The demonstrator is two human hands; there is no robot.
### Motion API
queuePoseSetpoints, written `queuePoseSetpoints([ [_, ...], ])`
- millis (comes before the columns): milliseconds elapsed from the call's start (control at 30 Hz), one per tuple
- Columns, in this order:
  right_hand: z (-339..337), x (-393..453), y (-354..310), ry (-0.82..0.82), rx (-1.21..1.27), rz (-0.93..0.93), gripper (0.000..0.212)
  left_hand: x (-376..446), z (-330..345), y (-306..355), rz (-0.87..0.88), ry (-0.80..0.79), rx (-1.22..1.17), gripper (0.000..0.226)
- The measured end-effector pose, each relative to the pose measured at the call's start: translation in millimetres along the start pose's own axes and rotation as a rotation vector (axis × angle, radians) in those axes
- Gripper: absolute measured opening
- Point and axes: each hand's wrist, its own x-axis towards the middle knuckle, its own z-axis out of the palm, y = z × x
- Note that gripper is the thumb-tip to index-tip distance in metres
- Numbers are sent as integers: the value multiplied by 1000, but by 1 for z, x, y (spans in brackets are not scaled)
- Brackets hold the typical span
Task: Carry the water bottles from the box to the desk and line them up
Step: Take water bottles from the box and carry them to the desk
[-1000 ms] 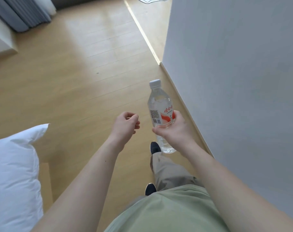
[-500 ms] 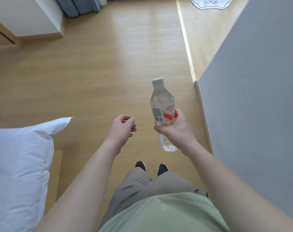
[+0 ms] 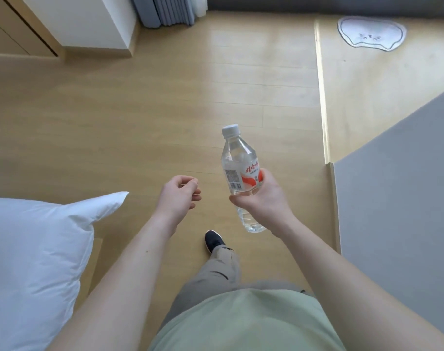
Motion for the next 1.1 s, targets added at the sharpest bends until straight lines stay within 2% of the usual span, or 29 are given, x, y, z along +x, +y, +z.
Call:
queuePoseSetpoints([
  [433,82,159,-133,-135,-108,-112,60,132,-105,66,-24,147,-118,12],
  [700,133,276,-198,-292,-189,-164,59,225,-150,106,-90,280,-211,13],
  [900,164,373,-268,-424,-262,-232,55,297,-178,164,-129,414,-338,12],
  [1100,200,438,-333,-531,-304,-281,54,342,-214,195,-150,505,-406,12],
])
